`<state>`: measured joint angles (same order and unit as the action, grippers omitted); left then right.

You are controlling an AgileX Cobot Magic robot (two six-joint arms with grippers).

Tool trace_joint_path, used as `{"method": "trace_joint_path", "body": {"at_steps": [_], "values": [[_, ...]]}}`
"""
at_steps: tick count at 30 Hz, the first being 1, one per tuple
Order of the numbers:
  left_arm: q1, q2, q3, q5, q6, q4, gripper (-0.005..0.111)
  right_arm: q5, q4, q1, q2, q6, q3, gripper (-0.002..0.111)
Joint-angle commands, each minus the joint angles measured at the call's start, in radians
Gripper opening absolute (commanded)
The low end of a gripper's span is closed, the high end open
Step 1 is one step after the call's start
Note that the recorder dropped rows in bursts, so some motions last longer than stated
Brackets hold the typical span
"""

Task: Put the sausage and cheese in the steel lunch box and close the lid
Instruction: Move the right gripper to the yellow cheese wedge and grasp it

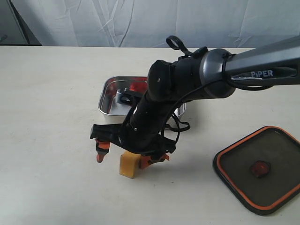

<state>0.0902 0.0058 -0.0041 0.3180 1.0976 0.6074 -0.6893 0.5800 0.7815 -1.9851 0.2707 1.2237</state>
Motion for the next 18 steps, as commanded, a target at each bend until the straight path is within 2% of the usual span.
{"method": "trace_joint_path", "body": {"at_steps": [1, 7, 12, 15, 18], "values": [[0.002, -0.006, 0.004, -0.004, -0.002, 0.005, 0.0, 0.057, -0.068, -0.001, 0.004, 0.068, -0.003, 0.086], [0.002, -0.006, 0.004, -0.004, -0.002, 0.005, 0.0, 0.067, -0.177, -0.001, 0.004, 0.109, -0.003, 0.083], [0.002, -0.006, 0.004, -0.004, -0.002, 0.005, 0.0, 0.08, -0.196, -0.001, 0.004, 0.13, -0.003, 0.059], [0.002, -0.006, 0.004, -0.004, -0.002, 0.005, 0.0, 0.078, -0.198, -0.001, 0.004, 0.13, -0.003, 0.05], [0.002, -0.006, 0.004, -0.004, -0.002, 0.005, 0.0, 0.066, -0.215, -0.001, 0.004, 0.13, -0.003, 0.046]]}}
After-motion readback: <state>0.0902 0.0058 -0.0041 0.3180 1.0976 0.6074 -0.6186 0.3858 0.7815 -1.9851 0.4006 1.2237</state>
